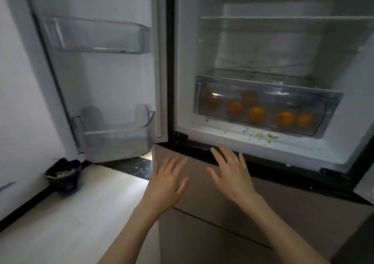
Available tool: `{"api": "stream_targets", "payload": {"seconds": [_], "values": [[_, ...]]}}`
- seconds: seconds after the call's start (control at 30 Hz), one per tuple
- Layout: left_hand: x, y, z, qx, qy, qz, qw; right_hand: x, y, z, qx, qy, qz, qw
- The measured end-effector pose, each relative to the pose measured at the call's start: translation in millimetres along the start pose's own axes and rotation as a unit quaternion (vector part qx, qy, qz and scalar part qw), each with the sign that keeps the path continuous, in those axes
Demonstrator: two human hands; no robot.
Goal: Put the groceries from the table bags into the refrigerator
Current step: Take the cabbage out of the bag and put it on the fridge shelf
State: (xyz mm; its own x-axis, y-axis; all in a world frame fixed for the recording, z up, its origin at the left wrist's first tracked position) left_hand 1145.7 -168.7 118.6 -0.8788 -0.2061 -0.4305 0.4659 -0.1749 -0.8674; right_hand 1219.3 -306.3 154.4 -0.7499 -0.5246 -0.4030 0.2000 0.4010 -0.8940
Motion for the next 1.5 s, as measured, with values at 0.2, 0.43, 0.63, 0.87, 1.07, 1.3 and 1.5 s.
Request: {"api": "stream_targets", "payload": {"seconds": [0.2,0.43,0.63,0.87,1.07,1.3,1.5], "values": [[155.9,-37.6,-85.6,-0.043,-0.104,-0.030,0.993,90.9,59.3,-126.3,-0.052,-0.072,-0.117,0.989],[299.4,-118.4,-183.1,-0.105,-0.266,-0.017,0.958,141.2,102.6,-294.0,-0.104,-0.203,-0.160,0.960],[396.7,-170.7,-259.3,-0.114,-0.398,-0.003,0.910,171.2,134.7,-435.7,-0.132,-0.312,-0.193,0.921],[465.3,-232.7,-374.2,-0.135,-0.497,0.019,0.857,178.0,185.1,-599.4,-0.161,-0.397,-0.212,0.878],[500.3,-299.6,-474.4,-0.159,-0.534,0.035,0.830,158.0,206.4,-740.9,-0.196,-0.454,-0.205,0.845],[558.6,-357.3,-569.0,-0.170,-0.581,0.069,0.793,158.4,230.9,-869.4,-0.208,-0.494,-0.236,0.810],[608.2,-387.6,-655.6,-0.175,-0.583,0.079,0.790,163.9,269.5,-964.9,-0.202,-0.496,-0.258,0.804]]}}
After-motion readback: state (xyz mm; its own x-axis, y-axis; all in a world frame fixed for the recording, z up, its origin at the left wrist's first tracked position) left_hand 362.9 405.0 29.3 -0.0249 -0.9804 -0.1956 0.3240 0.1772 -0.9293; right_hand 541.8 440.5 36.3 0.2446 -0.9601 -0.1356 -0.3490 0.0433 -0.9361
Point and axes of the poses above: each hand's wrist, its own x-axis away from the middle knuckle, its own y-axis out of the palm, z = x × y, the point moved 8 cm from there along -x, towards the middle knuckle, and after that the axes turned 8 degrees about z, right-handed, at the moved point
